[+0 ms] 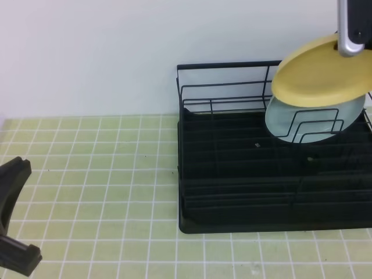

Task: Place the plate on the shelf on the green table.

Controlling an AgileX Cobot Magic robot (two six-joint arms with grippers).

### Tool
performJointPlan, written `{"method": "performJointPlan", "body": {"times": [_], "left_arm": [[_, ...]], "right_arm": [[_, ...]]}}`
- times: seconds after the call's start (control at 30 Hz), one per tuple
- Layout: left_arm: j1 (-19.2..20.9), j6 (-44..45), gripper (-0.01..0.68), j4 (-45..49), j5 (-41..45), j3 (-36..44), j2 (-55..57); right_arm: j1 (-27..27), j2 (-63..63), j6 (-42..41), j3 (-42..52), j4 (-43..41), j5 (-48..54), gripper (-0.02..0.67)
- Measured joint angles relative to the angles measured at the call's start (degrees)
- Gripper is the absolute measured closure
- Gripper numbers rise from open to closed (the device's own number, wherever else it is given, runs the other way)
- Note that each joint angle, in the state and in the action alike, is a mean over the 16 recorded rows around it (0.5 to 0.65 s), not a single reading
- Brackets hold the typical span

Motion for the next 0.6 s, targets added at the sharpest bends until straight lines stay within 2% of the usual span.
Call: {"method": "performJointPlan", "body": {"times": [0.6], "left_arm": [[0.0,0.11,0.674,-0.01,1.57,0.0,0.0]], "right_arm": [[0.0,2.15,2.19,0.0,-0.89,-0.01,0.552]]}}
